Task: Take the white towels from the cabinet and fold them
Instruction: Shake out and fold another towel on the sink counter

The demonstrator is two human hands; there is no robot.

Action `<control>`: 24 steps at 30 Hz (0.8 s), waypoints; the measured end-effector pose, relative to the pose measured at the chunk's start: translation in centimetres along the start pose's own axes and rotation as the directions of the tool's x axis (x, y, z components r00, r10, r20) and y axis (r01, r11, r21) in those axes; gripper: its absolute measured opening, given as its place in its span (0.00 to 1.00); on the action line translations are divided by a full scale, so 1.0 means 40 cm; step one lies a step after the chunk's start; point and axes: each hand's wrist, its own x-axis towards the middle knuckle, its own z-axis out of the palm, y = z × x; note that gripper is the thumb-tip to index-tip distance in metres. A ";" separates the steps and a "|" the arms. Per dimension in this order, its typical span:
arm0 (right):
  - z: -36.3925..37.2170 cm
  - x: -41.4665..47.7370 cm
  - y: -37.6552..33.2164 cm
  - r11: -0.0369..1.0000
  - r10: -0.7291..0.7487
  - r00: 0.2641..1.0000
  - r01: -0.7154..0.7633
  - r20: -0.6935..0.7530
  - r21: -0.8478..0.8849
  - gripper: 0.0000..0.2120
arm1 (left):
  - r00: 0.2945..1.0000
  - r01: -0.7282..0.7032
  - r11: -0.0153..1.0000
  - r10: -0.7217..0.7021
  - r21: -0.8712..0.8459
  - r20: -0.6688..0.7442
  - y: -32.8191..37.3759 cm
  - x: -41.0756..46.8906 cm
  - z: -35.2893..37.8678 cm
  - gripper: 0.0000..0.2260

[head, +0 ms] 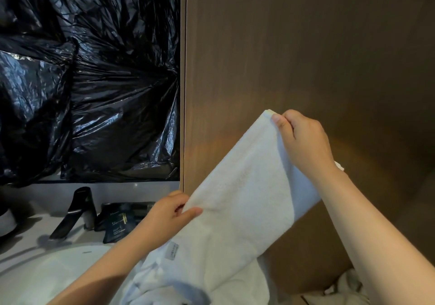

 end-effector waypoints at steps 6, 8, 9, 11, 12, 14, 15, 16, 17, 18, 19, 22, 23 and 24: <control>0.018 -0.016 0.022 0.999 0.043 0.999 -0.043 -0.013 -0.001 0.18 | 0.987 0.139 0.975 -0.123 -0.171 0.103 -0.073 -0.072 0.044 0.08; 0.019 -0.026 0.036 0.998 0.066 0.998 -0.066 -0.008 0.010 0.18 | 0.989 0.146 0.981 -0.142 -0.125 0.041 -0.095 -0.087 0.039 0.10; 0.019 -0.034 0.045 0.997 0.078 0.997 -0.078 -0.006 0.016 0.19 | 0.988 0.154 0.981 -0.154 -0.114 0.012 -0.103 -0.091 0.029 0.11; 0.025 -0.052 0.062 0.993 0.109 0.994 -0.109 -0.004 0.047 0.20 | 0.985 0.172 0.975 -0.173 -0.138 0.002 -0.107 -0.088 -0.005 0.14; 0.029 -0.063 0.069 0.989 0.131 0.991 -0.131 -0.001 0.067 0.20 | 0.980 0.197 0.968 -0.195 -0.153 0.029 -0.105 -0.083 -0.025 0.17; 0.042 -0.091 0.086 0.979 0.179 0.984 -0.179 0.007 0.095 0.21 | 0.954 0.280 0.953 -0.263 -0.112 0.147 -0.098 -0.072 -0.070 0.24; 0.050 -0.107 0.098 0.975 0.201 0.979 -0.202 0.017 0.096 0.21 | 0.929 0.316 0.946 -0.292 -0.073 0.228 -0.095 -0.068 -0.093 0.26; 0.061 -0.126 0.111 0.970 0.227 0.973 -0.229 0.034 0.087 0.20 | 0.896 0.344 0.938 -0.316 -0.037 0.313 -0.093 -0.067 -0.114 0.28; 0.074 -0.147 0.125 0.963 0.256 0.965 -0.260 0.060 0.067 0.20 | 0.858 0.366 0.931 -0.333 -0.009 0.391 -0.092 -0.068 -0.131 0.28; 0.091 -0.172 0.139 0.956 0.288 0.953 -0.292 0.093 0.038 0.20 | 0.821 0.382 0.924 -0.355 0.031 0.447 -0.091 -0.070 -0.139 0.28; 0.109 -0.200 0.154 0.945 0.322 0.937 -0.326 0.132 0.004 0.20 | 0.790 0.391 0.916 -0.386 0.094 0.477 -0.095 -0.070 -0.138 0.29; 0.176 -0.305 0.191 0.897 0.439 0.856 -0.432 0.272 -0.089 0.21 | 0.752 0.343 0.866 -0.485 0.364 0.447 -0.140 -0.066 -0.080 0.27; 0.198 -0.342 0.201 0.878 0.477 0.824 -0.463 0.307 -0.122 0.23 | 0.762 0.310 0.851 -0.489 0.425 0.424 -0.160 -0.071 -0.051 0.26; 0.219 -0.377 0.209 0.859 0.511 0.795 -0.489 0.328 -0.152 0.23 | 0.784 0.285 0.845 -0.477 0.452 0.397 -0.180 -0.079 -0.023 0.26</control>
